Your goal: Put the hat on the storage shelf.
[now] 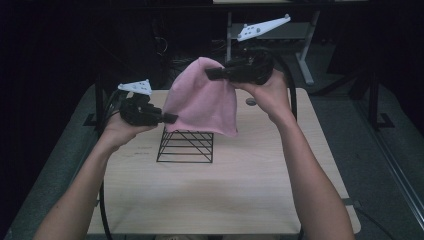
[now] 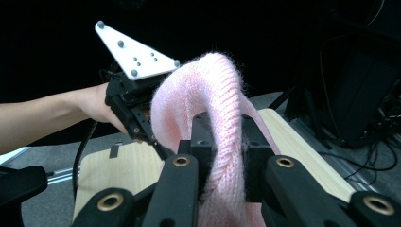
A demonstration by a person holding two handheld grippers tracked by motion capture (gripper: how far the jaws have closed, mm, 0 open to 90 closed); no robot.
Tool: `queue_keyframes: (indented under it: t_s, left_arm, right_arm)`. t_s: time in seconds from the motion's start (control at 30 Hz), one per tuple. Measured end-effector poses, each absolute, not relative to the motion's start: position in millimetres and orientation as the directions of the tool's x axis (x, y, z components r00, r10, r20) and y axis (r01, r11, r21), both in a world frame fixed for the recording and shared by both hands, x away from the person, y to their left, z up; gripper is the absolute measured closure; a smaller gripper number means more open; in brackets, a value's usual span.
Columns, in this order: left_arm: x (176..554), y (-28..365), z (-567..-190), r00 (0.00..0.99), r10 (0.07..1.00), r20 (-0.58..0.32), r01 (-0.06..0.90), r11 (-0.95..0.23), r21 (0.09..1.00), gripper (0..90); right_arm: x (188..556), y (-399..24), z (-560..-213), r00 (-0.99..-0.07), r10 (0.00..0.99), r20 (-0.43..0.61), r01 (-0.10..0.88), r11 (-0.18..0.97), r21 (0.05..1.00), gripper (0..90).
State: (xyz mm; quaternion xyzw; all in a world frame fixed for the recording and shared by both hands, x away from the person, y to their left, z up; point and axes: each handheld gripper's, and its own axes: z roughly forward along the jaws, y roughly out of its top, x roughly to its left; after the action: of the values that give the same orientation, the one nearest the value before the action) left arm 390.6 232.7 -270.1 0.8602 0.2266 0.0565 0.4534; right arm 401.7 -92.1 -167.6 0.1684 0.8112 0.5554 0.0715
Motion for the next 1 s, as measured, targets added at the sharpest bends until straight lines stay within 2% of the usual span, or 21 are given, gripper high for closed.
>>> queue_keyframes:
  t_s: [0.53, 0.77, 1.0]
  left_arm:
    - [408, 249, -286, 0.873, 0.485, -0.055, 0.351, -0.546, 0.761, 81.9]
    - [408, 254, -293, 0.867, 0.497, -0.036, 0.358, -0.571, 0.739, 81.6]
    - [406, 264, -302, 0.859, 0.509, -0.054, 0.377, -0.557, 0.74, 81.3]
  right_arm:
    - [432, -69, -188, -0.93, 0.352, 0.109, 0.24, 0.355, 0.904, 79.3]
    - [435, -61, -195, -0.938, 0.331, 0.103, 0.231, 0.377, 0.897, 79.1]
    - [439, -51, -201, -0.944, 0.309, 0.115, 0.237, 0.392, 0.889, 78.6]
